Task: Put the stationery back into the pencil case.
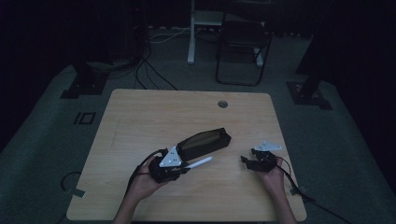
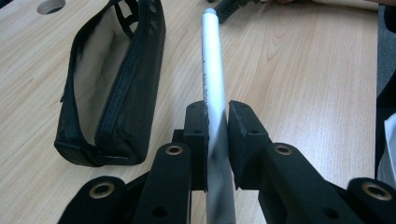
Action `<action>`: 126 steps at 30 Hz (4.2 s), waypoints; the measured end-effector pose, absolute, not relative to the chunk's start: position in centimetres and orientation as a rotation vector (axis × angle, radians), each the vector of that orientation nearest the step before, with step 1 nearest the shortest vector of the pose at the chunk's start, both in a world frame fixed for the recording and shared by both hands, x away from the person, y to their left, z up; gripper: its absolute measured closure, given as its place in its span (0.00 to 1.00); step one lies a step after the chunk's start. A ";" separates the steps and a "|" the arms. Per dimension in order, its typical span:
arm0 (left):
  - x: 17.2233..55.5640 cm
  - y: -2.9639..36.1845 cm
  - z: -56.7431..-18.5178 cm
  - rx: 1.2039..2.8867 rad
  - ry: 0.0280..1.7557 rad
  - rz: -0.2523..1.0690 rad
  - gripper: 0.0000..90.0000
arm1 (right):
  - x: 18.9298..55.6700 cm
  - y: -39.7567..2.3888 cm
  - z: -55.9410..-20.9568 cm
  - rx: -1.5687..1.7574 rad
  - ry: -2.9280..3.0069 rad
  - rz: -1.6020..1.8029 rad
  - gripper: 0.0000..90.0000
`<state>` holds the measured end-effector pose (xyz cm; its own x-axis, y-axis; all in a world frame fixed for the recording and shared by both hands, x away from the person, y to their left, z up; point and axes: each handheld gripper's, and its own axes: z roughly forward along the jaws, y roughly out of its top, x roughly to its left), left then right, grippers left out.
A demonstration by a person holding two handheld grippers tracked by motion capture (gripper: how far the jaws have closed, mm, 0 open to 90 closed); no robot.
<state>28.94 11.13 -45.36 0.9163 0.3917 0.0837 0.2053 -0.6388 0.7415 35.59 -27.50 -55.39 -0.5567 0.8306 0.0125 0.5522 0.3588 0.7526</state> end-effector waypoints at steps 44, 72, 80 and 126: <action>29.9 12.5 -41.7 2.234 0.396 0.370 0.88 | 35.6 -27.5 -55.4 1.212 2.255 1.033 0.40; 31.4 12.3 -39.8 2.204 0.388 0.399 0.88 | 35.6 -27.5 -55.4 1.212 2.255 1.034 0.40; 32.0 12.1 -39.5 2.215 0.381 0.408 0.88 | 35.6 -27.5 -55.4 1.212 2.255 1.034 0.40; 35.7 11.0 -38.9 2.221 0.429 0.391 0.88 | 35.6 -27.5 -55.4 1.208 2.257 1.033 0.40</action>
